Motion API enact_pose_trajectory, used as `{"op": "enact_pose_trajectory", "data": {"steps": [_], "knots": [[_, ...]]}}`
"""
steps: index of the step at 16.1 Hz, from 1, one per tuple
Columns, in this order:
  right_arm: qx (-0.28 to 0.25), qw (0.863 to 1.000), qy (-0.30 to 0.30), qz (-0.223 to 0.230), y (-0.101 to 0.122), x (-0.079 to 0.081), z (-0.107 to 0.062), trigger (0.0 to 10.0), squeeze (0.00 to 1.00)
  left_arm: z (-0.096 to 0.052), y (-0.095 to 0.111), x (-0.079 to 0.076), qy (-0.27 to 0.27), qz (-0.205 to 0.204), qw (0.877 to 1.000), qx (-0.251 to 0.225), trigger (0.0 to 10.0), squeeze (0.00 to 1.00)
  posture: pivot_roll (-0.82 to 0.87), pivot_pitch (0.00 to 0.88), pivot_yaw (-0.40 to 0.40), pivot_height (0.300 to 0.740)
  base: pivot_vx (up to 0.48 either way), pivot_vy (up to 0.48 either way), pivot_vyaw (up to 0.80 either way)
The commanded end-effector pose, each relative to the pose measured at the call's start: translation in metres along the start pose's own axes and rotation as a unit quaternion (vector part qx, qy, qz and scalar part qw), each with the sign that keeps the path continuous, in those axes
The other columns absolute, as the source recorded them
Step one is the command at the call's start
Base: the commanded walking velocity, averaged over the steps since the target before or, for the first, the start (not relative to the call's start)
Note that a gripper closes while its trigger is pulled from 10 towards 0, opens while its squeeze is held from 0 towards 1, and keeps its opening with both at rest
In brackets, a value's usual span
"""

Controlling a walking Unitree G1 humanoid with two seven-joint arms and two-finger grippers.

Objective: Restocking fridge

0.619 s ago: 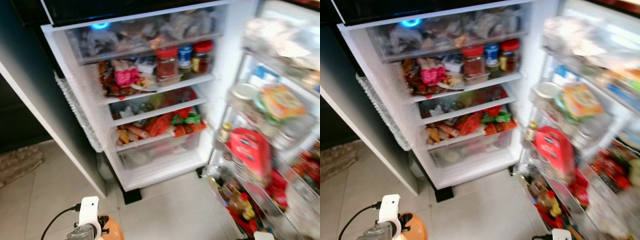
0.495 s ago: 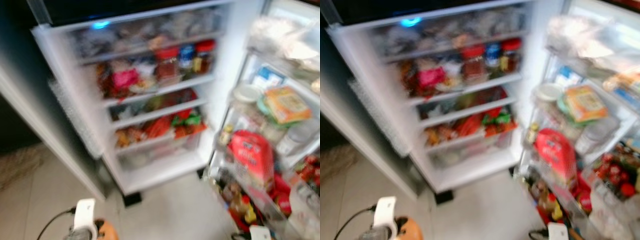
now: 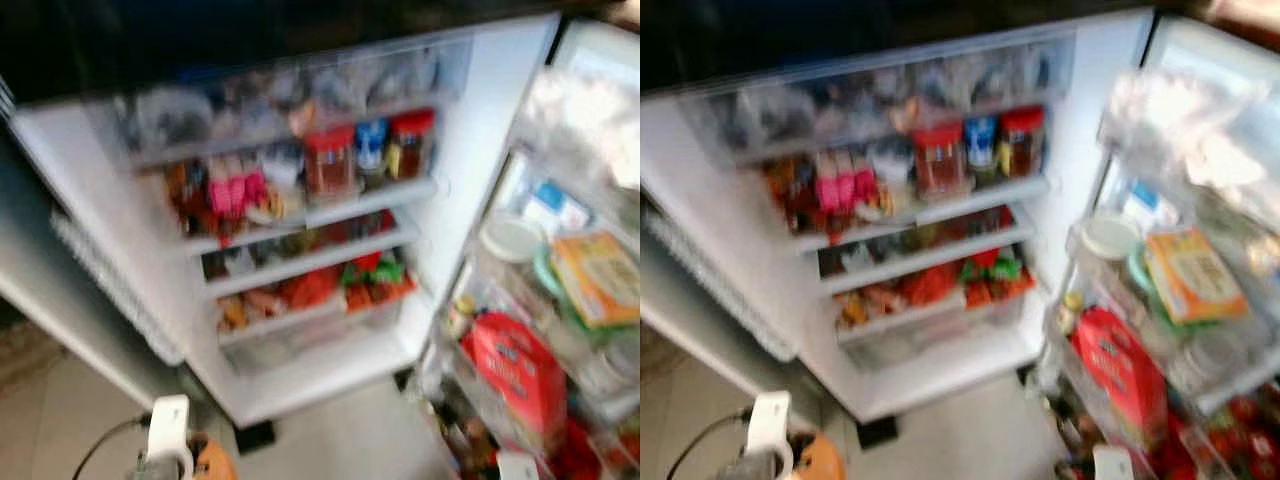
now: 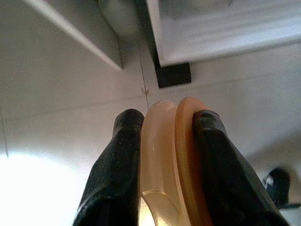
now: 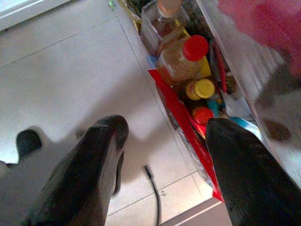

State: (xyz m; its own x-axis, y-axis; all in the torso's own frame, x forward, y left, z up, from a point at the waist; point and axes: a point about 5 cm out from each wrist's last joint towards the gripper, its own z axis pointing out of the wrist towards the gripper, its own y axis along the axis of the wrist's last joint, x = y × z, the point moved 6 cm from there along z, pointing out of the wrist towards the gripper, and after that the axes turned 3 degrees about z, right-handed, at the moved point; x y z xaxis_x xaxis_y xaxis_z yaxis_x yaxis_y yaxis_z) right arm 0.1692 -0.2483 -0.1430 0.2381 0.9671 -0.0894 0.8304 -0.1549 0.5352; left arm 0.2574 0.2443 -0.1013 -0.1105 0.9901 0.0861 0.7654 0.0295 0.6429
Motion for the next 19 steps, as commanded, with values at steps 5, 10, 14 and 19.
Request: {"op": "enact_pose_trajectory", "data": {"steps": [5,10,14,19], "knots": [[0.007,1.0,-0.005,0.0,-0.005,-0.006,-0.001,10.0,0.0,0.0,0.005,-0.008,-0.018,-0.033,0.999,-0.019,10.0,0.0,-0.01,0.039,0.041,0.74,0.198,0.0,0.0],[0.009,1.0,-0.002,-0.005,-0.006,-0.007,-0.001,10.0,0.0,-0.002,0.011,-0.024,-0.071,-0.232,0.969,-0.057,10.0,0.0,-0.02,0.047,0.044,0.74,0.0,0.0,0.0],[0.014,1.0,-0.001,-0.003,-0.013,-0.005,-0.003,10.0,0.0,-0.01,0.121,-0.051,-0.153,-0.229,0.939,-0.206,10.0,0.0,-0.04,0.062,0.055,0.74,0.0,0.0,0.0],[0.021,1.0,0.004,-0.001,-0.022,-0.002,-0.005,10.0,0.0,-0.026,0.148,-0.068,-0.236,-0.281,0.894,-0.258,10.0,0.0,-0.07,0.069,0.067,0.74,0.0,0.0,0.0]]}}
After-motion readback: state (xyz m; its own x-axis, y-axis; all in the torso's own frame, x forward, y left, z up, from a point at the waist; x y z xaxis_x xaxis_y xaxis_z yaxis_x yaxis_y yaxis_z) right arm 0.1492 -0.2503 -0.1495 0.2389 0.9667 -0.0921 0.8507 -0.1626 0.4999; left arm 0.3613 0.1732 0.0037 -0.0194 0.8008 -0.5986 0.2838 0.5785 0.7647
